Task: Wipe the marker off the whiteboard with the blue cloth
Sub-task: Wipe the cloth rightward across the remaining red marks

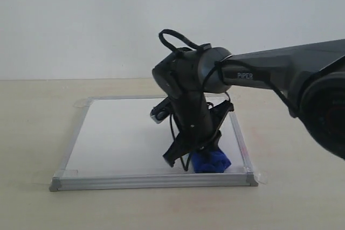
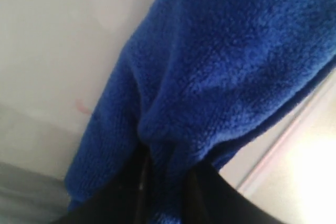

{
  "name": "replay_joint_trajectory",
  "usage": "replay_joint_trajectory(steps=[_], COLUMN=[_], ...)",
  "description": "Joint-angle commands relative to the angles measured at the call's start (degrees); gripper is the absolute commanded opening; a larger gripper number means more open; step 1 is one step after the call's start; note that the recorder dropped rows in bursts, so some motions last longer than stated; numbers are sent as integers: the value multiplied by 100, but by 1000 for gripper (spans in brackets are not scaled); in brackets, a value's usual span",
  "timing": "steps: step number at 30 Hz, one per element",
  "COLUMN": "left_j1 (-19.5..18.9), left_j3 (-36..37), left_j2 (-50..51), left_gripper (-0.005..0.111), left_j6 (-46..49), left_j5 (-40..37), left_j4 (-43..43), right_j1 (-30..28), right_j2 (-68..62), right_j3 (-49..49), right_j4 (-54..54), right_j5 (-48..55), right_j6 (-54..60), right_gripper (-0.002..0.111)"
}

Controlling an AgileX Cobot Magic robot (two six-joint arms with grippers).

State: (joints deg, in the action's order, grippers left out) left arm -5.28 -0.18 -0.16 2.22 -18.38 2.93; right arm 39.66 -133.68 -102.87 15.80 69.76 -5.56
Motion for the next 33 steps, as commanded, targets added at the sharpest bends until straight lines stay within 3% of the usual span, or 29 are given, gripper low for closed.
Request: replay_joint_trajectory(steps=[1,6,10,22,33], left_j1=[46,46,46,46,46], left_j3=[18,18,18,18,18], left_j2=[16,16,16,16,16], left_gripper=[4,4,4,4,4], left_j6=[26,26,26,26,26], left_j5=[36,36,36,36,36], left_j4=[67,67,67,67,67], right_j1=[536,615,543,-1169,-1259], right_j2=[-399,-399,-399,-180,511], right_j3=[-233,-655,-752,-372,46], right_j4=[-1745,-1937,-1494,-1507,-1507], right_j5=[-247,-421,-461,21,21], right_j6=[161,161,-17,-248,12], right_gripper=[0,0,0,0,0])
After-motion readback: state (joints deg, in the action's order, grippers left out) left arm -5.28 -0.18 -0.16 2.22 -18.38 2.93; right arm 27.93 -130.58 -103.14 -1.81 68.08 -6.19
